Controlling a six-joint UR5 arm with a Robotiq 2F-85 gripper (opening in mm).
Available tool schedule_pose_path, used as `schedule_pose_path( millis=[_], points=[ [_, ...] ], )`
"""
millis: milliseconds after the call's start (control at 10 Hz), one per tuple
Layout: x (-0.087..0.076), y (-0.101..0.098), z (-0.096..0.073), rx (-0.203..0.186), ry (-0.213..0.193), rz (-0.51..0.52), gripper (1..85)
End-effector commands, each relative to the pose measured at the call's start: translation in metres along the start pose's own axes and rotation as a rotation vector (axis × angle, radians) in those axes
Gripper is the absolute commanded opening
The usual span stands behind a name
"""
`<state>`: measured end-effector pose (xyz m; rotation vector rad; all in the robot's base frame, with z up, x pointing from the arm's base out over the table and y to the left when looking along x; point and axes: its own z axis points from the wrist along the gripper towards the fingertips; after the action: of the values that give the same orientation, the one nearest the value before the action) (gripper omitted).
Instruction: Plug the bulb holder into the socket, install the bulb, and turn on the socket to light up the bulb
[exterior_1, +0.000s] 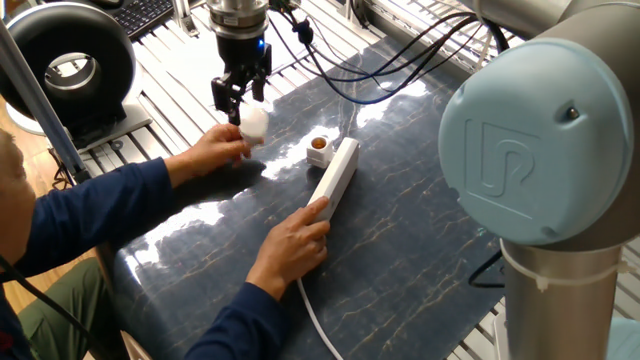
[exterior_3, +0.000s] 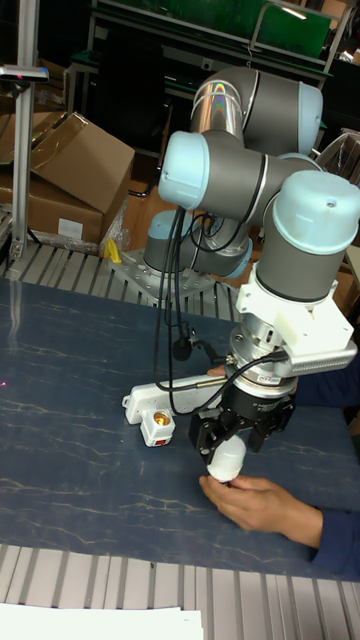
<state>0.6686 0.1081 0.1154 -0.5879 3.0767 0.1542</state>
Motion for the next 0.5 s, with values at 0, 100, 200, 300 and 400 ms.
schedule_pose_path(
  millis=[0, 100, 200, 300, 400],
  points=[
    [-0.0112, -0.0070, 0.0033, 0.004, -0.052, -0.023, 71.0],
    [-0.0147, -0.0077, 0.0042, 0.005, -0.063, -0.024, 71.0],
    [-0.0174, -0.0086, 0.0049, 0.007, -0.072, -0.026, 70.7],
    [-0.0185, -0.0108, 0.0066, 0.013, -0.073, -0.026, 69.3],
    [-0.0191, -0.0122, 0.0082, 0.015, -0.074, -0.027, 68.0]
  ],
)
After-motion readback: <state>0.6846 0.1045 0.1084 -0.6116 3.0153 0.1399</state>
